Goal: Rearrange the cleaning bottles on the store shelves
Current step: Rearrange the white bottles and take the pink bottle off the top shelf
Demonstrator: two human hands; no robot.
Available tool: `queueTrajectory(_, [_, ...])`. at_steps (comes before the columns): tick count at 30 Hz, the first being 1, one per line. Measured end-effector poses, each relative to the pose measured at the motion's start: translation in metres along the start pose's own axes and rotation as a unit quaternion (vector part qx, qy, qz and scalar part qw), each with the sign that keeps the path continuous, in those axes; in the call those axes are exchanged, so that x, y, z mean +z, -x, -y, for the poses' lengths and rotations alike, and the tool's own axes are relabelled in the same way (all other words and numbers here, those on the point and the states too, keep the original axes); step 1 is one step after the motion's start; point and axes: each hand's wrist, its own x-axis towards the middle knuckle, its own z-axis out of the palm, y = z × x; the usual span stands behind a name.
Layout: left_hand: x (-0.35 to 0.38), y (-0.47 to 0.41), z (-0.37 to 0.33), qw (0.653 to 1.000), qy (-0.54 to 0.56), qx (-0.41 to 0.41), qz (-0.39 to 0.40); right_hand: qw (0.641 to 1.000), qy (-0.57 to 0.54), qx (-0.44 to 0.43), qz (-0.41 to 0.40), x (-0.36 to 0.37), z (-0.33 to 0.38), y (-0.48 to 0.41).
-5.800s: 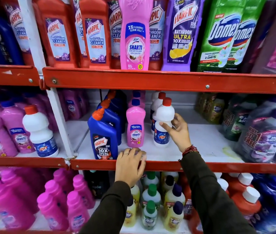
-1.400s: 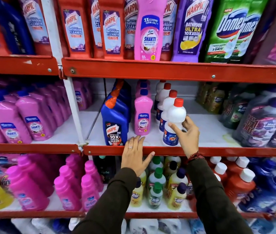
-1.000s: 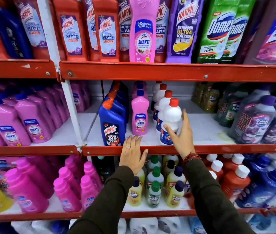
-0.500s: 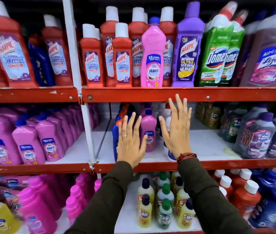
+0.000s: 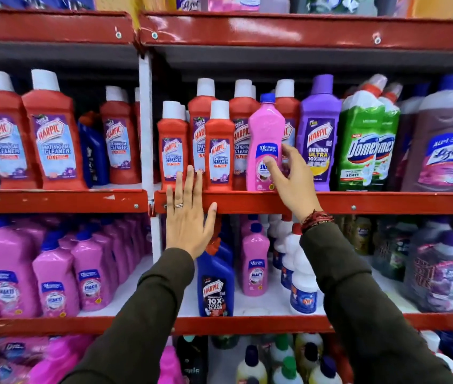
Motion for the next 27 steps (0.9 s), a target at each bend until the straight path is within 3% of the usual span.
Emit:
queueTrajectory(7, [0.003,0.0,0.001,1.0,-0.011,0.006,-0.003,0.995,-0.08,0.056,0.021,0.002,-0.003,-0.012])
queueTrajectory(17, [0.004,0.0,0.003,1.0,-0.012,0.01,-0.006,0.99,-0.134,0.015,-0.033,-0.007,0.014,-0.027])
queueTrajectory(27, [0.0,0.003,0.003,1.0,-0.012,0.003,-0.008,0.978,-0.207,0.038,-0.002,-0.022,0.027,0.003])
